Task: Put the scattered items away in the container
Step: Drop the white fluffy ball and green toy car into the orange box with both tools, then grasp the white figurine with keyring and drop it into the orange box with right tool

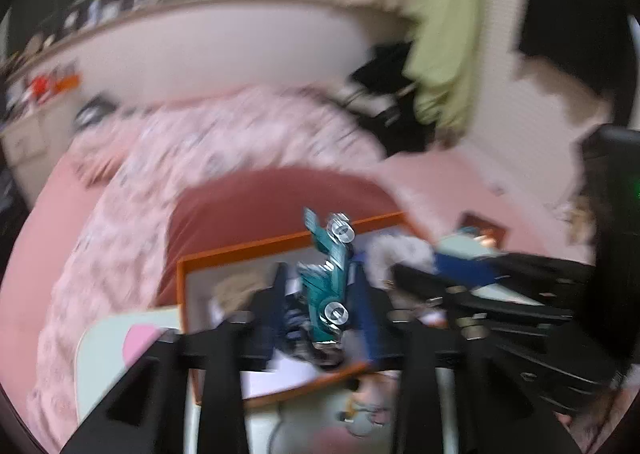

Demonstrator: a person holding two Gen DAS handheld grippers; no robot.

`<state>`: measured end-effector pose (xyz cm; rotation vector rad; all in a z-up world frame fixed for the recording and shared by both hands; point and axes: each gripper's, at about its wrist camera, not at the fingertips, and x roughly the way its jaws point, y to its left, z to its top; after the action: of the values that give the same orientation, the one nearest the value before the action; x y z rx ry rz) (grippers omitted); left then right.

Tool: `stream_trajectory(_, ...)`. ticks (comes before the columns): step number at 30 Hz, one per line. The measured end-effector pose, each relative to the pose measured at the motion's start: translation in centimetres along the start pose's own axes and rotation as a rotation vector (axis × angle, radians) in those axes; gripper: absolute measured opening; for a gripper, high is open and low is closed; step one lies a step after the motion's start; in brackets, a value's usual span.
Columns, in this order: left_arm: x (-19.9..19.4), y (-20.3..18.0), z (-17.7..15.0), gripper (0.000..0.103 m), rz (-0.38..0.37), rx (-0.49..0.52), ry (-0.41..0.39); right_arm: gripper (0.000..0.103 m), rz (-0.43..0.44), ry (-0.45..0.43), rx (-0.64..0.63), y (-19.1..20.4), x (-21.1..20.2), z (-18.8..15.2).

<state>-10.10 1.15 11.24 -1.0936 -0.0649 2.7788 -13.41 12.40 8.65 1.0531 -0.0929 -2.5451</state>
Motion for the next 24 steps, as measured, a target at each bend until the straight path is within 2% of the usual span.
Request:
stream_trajectory(1, 0.2, 0.4, -0.2, 0.049, 0.008, -0.024, 0.006, 0.035, -0.038, 0.018, 0.017, -0.4, 0.9, 0.4)
stream_trajectory(2, 0.1, 0.9, -0.5, 0.053, -0.017, -0.044, -0.005, 0.040, -0.066, 0.032, 0.036, -0.8, 1.5, 0.5)
stream_trajectory(3, -0.2, 1.2, -1.0, 0.063, -0.049, -0.054, -0.017, 0.043, -0.069, 0.036, 0.056, -1.2, 1.6, 0.4)
stream_trajectory(5, -0.7, 2.0, -2.1, 0.078, -0.050, -0.076, -0.029, 0.057, -0.038, 0.025, 0.079, -1.6, 1.3, -0.3)
stream_trajectory(7, -0.9, 2.6, -2.9, 0.079, -0.033, -0.093, -0.026, 0.067, -0.052, 0.005, 0.062, -1.6, 0.7, -1.5)
stream_trajectory(13, -2.8, 3.7, -6.2, 0.081, -0.037, -0.144, 0.005, 0.069, -0.072, -0.011, -0.011, -0.4, -0.8, -4.7)
stream_trajectory(15, -3.2, 3.5, -7.4, 0.090, -0.001, -0.120, 0.029, 0.073, -0.086, -0.016, -0.037, 0.2, -1.3, -5.5)
stream_trajectory(17, -3.3, 3.1, -8.8, 0.092, 0.046, -0.090, 0.058, 0.073, -0.073, -0.008, -0.045, 0.4, -1.6, -6.3)
stream_trajectory(24, -0.9, 1.8, -13.5, 0.093, 0.075, -0.037, 0.209, 0.074, -0.032, 0.105, -0.042, 0.7, 0.5, -8.2)
